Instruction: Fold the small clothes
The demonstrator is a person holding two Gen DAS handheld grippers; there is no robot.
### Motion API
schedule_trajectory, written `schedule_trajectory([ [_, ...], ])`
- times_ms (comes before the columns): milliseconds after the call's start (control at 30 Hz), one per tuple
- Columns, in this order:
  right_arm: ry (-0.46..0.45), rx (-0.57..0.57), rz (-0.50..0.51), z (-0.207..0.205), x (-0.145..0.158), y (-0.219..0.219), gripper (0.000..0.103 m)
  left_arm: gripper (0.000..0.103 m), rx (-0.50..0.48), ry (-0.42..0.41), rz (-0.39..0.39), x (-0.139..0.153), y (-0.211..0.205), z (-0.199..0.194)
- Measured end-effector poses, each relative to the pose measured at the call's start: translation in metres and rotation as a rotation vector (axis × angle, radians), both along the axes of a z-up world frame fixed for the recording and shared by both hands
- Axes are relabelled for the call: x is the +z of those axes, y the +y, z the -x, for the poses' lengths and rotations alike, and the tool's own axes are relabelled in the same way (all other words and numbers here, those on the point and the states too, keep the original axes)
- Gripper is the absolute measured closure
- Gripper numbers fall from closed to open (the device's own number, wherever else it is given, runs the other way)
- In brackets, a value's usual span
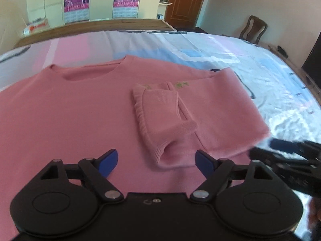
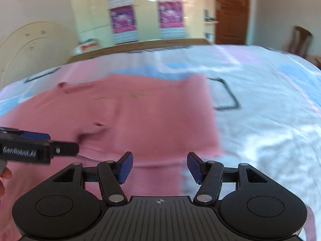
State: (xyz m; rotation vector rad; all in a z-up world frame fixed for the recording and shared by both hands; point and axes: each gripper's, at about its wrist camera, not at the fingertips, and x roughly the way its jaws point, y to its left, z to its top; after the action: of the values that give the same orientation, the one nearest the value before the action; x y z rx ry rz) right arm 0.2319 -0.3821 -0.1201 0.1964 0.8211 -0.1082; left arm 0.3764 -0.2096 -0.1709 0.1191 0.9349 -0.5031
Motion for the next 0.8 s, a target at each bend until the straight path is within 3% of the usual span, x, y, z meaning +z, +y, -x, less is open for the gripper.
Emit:
schedule_trajectory([
  [167, 0.034, -0.070, 0.013, 0.011, -0.007, -0.021, 0.043, 0.051, 0.014, -0.042, -0.065, -0.022, -0.015, -0.013],
  [233, 0.037, -0.087, 0.023, 0.013, -0.009, -0.027, 0.043, 0.066, 0.036, -0.077, -0.025, -0.022, -0.008, -0.015],
  [267, 0.040, -0.094, 0.032, 0.013, -0.011, -0.028, 0.043, 0.084, 0.053, -0.088, -0.011, -0.020, -0.005, -0.017],
  [367, 0.045, -0.103, 0.050, 0.009, -0.016, -0.027, 0.043, 0.095, 0.110, -0.101, 0.053, -0.008, 0.009, -0.024],
  [567, 0.028, -0.105, 0.021, -0.012, -0.020, -0.024, 0.044, 0.095, 0.234, -0.167, 0.172, 0.026, 0.055, -0.036],
  [700, 0.006, -0.082, 0.029, -0.024, -0.017, -0.014, 0.044, 0.095, 0.313, -0.223, 0.193, 0.044, 0.091, -0.041],
  [733, -0.002, -0.076, 0.038, -0.027, -0.017, -0.011, 0.048, 0.095, 0.335, -0.224, 0.187, 0.044, 0.102, -0.043],
  [767, -0.004, -0.071, 0.044, -0.031, -0.018, -0.009, 0.068, 0.095, 0.349, -0.219, 0.176, 0.042, 0.109, -0.044],
  [800, 0.003, -0.066, 0.039, -0.035, -0.019, -0.008, 0.079, 0.095, 0.363, -0.202, 0.168, 0.038, 0.118, -0.046],
])
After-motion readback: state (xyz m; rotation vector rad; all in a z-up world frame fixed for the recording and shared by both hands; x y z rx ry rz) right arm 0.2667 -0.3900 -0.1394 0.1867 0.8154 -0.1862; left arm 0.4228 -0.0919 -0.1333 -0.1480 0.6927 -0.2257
